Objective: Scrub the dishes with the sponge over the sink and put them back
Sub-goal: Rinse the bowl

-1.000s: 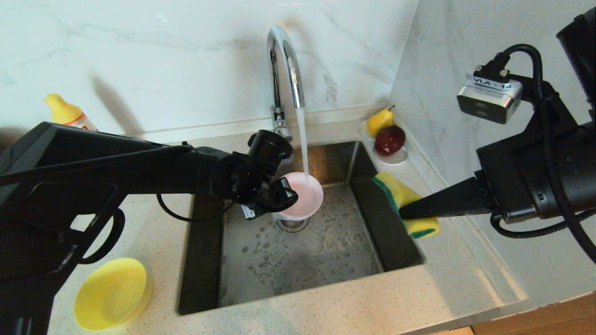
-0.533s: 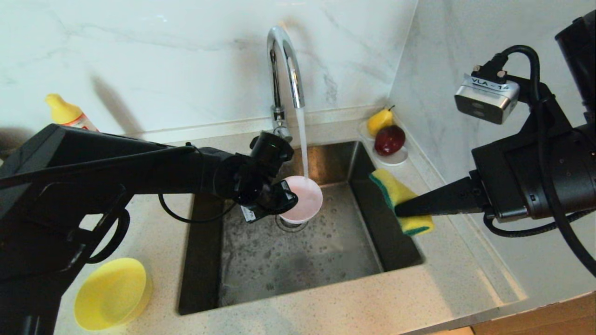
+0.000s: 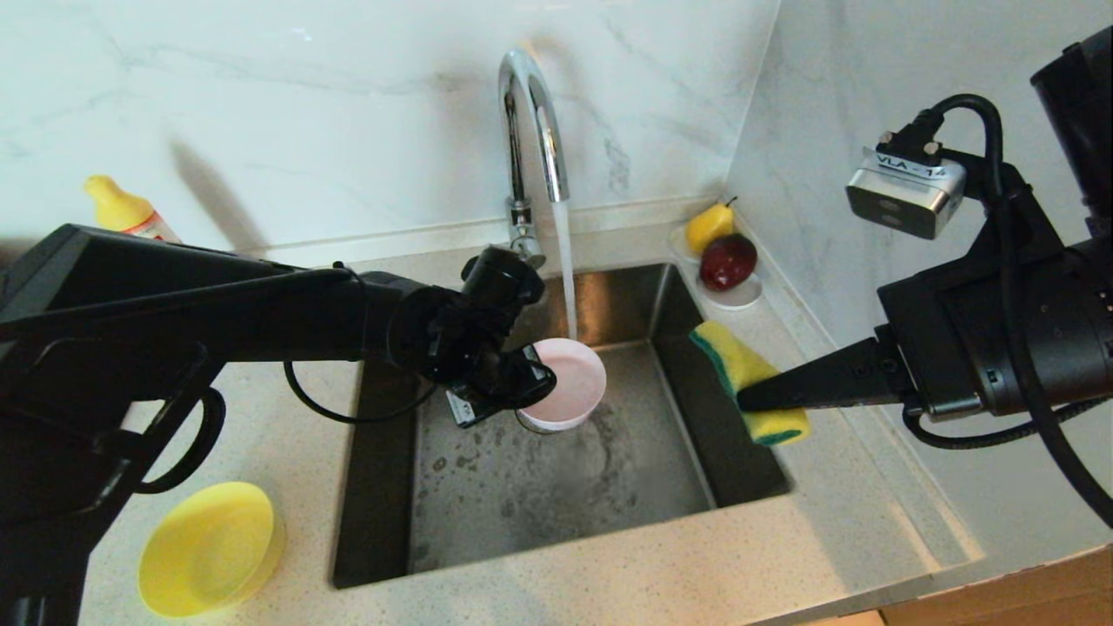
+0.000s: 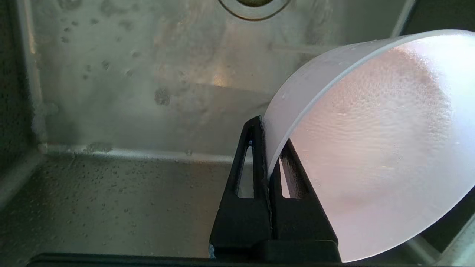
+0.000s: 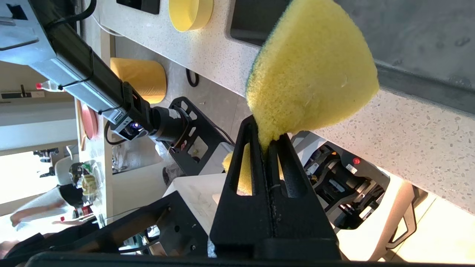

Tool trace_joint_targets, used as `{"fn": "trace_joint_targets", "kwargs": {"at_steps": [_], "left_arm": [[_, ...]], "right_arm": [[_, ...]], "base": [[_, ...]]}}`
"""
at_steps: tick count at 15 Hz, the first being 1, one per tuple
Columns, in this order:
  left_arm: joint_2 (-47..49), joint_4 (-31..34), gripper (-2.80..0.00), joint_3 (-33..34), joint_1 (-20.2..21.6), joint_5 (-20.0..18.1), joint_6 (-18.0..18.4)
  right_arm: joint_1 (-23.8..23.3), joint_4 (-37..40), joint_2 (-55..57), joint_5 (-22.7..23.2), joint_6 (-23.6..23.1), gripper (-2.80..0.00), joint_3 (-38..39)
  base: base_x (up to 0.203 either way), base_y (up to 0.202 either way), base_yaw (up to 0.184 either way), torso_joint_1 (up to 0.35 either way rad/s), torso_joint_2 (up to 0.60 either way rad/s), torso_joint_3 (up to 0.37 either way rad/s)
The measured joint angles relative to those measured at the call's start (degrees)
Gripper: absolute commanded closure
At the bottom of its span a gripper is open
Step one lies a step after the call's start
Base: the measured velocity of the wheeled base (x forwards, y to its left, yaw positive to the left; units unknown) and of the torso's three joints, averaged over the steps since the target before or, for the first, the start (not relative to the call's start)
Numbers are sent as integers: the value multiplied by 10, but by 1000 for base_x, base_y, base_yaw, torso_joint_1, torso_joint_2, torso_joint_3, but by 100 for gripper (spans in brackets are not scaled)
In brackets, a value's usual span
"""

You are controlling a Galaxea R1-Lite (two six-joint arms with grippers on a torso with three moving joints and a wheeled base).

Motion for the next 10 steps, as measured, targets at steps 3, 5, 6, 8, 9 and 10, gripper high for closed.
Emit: {"fn": "trace_joint_targets", "kwargs": {"at_steps": [3, 5, 6, 8, 9, 10], "left_arm": [[4, -4, 0, -4, 1, 4, -6], [9, -8, 0, -12, 2, 5, -8], [14, -7, 0, -22, 2, 7, -8], [27, -1, 0, -46, 2, 13, -15], [33, 1, 0, -53, 3, 14, -17], [37, 2, 0, -58, 3, 15, -18]], "right_arm": [[0, 0, 0, 0, 0, 0, 1], [0, 0, 0, 0, 0, 0, 4], [0, 0, 0, 0, 0, 0, 6], [0, 0, 0, 0, -1, 0, 9], [0, -1, 0, 0, -1, 0, 11], [0, -1, 0, 0, -1, 0, 12]], "base": [[0, 0, 0, 0, 0, 0], [0, 0, 0, 0, 0, 0], [0, 0, 0, 0, 0, 0], [0, 0, 0, 0, 0, 0], [0, 0, 0, 0, 0, 0], [0, 0, 0, 0, 0, 0]]}}
